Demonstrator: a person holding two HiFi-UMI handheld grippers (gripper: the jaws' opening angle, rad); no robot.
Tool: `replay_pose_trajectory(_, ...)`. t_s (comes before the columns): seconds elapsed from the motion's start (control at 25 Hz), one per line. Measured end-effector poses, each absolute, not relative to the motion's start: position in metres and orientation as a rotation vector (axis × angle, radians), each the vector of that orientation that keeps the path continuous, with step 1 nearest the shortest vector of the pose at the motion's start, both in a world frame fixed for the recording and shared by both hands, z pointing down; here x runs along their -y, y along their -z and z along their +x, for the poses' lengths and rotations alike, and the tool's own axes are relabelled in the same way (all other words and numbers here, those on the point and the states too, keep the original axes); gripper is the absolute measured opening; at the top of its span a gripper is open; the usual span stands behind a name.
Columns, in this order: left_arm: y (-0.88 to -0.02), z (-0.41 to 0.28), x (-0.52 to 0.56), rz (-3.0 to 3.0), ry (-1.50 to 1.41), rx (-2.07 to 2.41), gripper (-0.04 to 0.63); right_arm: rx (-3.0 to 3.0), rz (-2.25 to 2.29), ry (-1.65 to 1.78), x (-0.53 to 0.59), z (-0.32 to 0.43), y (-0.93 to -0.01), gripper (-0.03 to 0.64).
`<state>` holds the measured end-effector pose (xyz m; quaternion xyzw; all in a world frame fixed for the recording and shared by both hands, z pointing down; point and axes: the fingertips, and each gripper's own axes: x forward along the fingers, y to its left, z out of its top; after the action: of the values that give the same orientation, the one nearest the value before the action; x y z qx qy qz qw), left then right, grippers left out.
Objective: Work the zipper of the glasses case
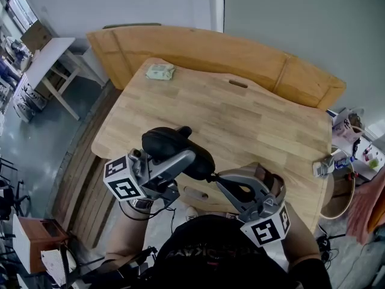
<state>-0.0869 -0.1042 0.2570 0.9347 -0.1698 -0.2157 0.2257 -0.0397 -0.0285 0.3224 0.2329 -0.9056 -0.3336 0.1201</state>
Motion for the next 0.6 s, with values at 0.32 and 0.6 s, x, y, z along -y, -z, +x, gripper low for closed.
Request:
replay_pose_trajectory(0.32,-0.280,-0.081,0.106,2.477,0.408,0.411,0.287,2.611,0.610,0.996,0.022,-0.040,-0.332,0.015)
replay_pose_trajectory(0.6,-0.306,-0.081,0.108,2.290,0.404,0.325,0.288,2.605,0.579,1.019,0.018,-0.038,-0.326,0.015)
